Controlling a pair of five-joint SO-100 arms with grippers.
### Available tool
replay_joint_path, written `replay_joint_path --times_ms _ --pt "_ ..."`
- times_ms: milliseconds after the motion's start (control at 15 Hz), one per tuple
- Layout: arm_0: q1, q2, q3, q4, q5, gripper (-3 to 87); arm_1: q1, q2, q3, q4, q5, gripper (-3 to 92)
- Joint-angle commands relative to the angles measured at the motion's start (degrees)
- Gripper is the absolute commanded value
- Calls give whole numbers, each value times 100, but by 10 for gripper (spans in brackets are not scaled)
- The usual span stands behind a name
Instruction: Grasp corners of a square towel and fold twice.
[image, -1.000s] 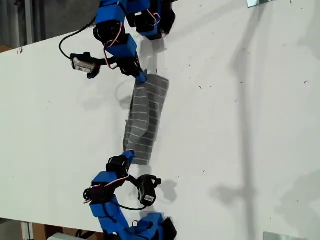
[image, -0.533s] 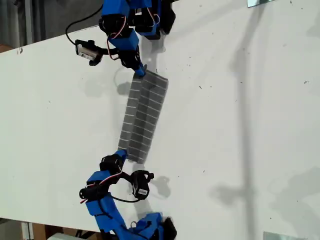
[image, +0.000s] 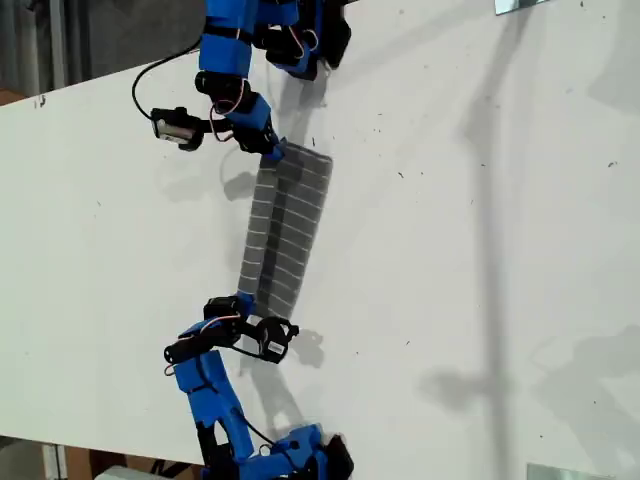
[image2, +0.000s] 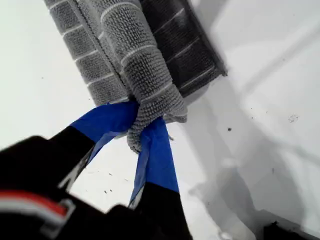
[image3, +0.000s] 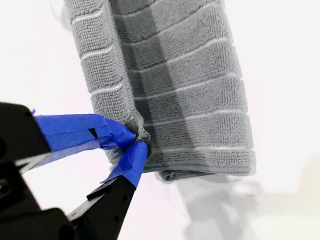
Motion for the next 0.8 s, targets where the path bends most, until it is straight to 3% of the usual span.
replay_joint_path --times_ms 0,400,733 --pt "-290 -79 -369 141 132 -2 193 -932 -721 -123 -229 -1" --pt "-861 -176 -88 642 545 -2 149 -2232 -1767 132 -501 -1" --pt "-352 264 97 1617 448 -2 -545 -2145 -2127 905 -457 -1"
